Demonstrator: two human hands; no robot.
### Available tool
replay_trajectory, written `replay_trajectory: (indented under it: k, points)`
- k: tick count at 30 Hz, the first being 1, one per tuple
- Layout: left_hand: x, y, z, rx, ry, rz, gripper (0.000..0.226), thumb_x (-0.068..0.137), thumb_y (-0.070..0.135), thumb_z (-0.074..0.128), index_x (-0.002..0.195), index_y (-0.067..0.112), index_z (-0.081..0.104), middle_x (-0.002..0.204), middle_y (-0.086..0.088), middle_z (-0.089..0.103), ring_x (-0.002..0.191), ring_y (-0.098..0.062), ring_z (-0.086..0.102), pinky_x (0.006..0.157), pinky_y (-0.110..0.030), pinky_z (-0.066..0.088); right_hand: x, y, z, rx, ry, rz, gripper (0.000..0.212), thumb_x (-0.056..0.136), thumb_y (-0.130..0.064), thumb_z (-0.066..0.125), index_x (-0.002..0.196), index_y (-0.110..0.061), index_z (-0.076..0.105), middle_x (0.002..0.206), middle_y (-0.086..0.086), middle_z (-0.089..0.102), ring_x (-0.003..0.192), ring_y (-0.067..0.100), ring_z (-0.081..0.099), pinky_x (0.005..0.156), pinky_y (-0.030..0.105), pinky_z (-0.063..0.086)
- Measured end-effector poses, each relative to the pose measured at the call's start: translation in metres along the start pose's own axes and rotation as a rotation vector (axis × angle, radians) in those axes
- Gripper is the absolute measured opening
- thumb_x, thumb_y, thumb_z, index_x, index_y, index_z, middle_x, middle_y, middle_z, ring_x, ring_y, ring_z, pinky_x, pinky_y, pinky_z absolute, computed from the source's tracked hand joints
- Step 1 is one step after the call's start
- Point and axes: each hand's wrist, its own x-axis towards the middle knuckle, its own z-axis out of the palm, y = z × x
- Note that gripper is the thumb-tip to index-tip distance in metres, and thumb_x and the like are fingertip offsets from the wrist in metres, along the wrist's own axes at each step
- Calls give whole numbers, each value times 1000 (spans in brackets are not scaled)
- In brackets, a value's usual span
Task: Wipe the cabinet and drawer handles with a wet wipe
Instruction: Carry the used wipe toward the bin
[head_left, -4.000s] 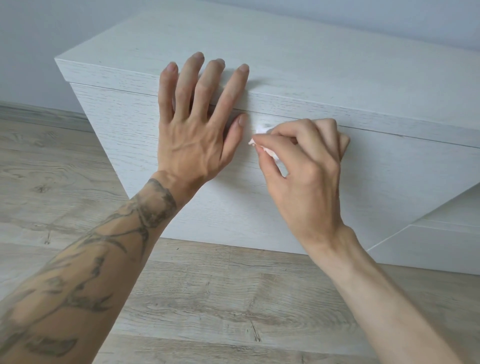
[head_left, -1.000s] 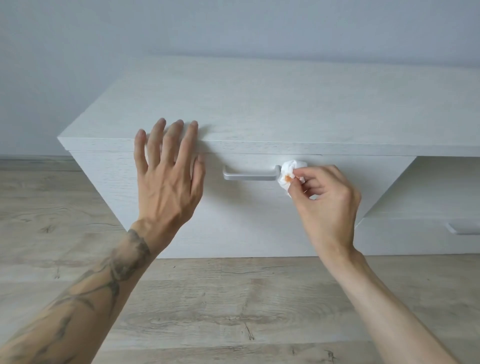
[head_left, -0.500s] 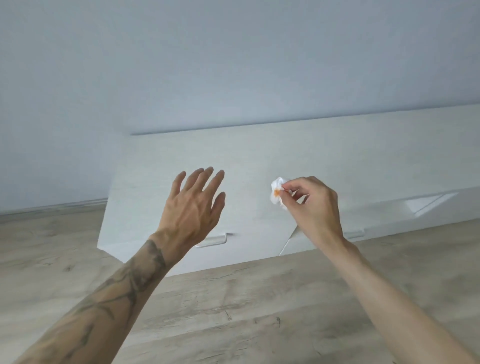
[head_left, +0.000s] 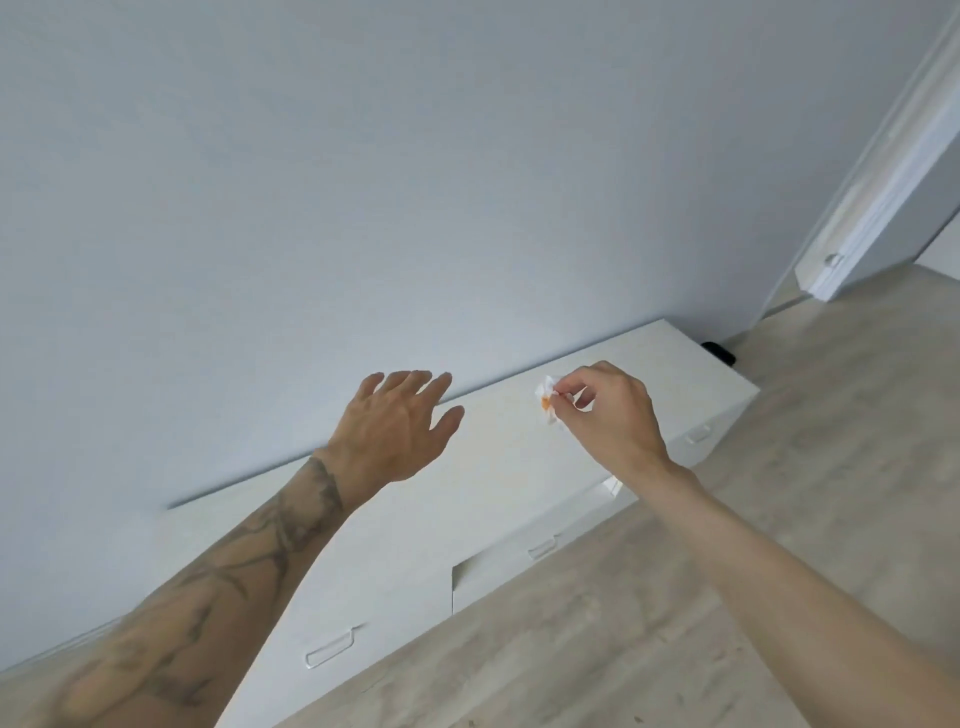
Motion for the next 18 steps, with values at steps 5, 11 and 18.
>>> replay_trajectory:
  k: [5,11,18]
  points:
    - [64,77,-69,-14,-14,112,59,112,56,31,165,29,32,166,6,39,153,-19,37,127,-37,22,26,13,-109,-41,130,5,29,93,-30,75,71,-44,63,91,-11,66,78,-4,64,70,24,46]
    - [152,178,-113,3,-1,190,60,113,54,30,165,26,31,166,5,39,151,-20,39,126,-38,23,71,71,-227,-61,250,7,11,90,-22,78,82,-28,75,91,-7,67,77,2,66,78,34,57]
    - [263,325,-131,-22,9,219,59,113,54,29,165,25,31,166,4,39,150,-21,39,125,-38,23,143,165,-360,-133,312,-18,10,89,-21,79,84,-28,77,94,-5,69,79,10,69,81,39,59]
